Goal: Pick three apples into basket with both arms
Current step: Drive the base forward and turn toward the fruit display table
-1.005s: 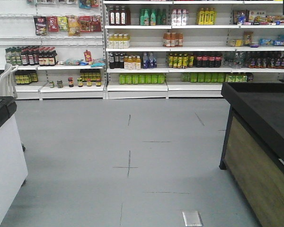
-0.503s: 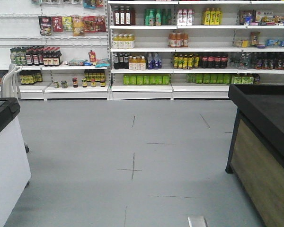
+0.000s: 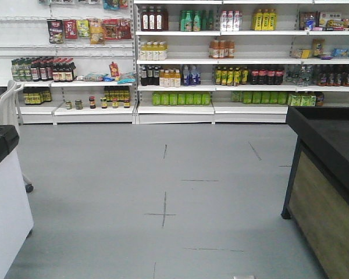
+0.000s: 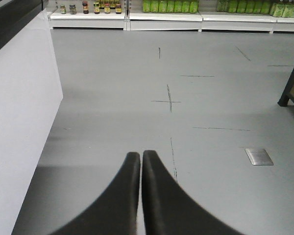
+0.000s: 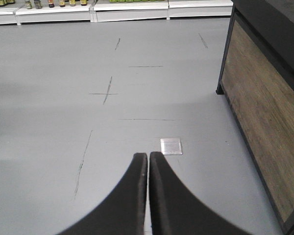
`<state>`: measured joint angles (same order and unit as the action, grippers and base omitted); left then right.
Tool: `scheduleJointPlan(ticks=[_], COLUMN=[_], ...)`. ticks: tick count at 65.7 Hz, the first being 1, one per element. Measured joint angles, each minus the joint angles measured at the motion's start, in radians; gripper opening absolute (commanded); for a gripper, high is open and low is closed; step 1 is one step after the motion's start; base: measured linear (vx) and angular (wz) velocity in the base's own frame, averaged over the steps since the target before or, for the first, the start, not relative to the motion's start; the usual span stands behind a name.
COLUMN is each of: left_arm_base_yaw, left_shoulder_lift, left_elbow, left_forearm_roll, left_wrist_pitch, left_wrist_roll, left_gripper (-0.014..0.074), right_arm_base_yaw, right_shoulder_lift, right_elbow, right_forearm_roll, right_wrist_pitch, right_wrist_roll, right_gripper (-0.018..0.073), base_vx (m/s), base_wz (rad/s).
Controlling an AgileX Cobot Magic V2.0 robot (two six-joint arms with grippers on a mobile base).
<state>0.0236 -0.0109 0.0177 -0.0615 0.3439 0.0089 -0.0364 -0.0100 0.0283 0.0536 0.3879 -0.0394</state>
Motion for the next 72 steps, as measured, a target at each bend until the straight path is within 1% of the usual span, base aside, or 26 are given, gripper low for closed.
scheduleJointPlan(ticks=[26, 51, 72], left_arm_base_yaw=[0.000, 0.000, 0.000], left_shoulder_lift=[0.000, 0.000, 0.000], left_elbow=[0.000, 0.000, 0.000], left_forearm_roll=[0.001, 0.001, 0.001], left_wrist_pitch=[0.000, 0.000, 0.000], left_wrist_roll=[0.000, 0.000, 0.000], left_gripper=[-0.0007, -0.0007, -0.0007], right_arm_base_yaw=[0.000, 0.000, 0.000], right_shoulder_lift=[0.000, 0.000, 0.000], right_elbow=[0.000, 0.000, 0.000], right_forearm_roll=[0.000, 0.000, 0.000], right_wrist_pitch=[0.000, -0.001, -0.001], right_wrist_roll=[0.000, 0.000, 0.000], right_gripper=[-0.0004, -0.0004, -0.0004], base_vx=[0.16, 0.30, 0.27], base_wz=[-0.11, 0.09, -0.09])
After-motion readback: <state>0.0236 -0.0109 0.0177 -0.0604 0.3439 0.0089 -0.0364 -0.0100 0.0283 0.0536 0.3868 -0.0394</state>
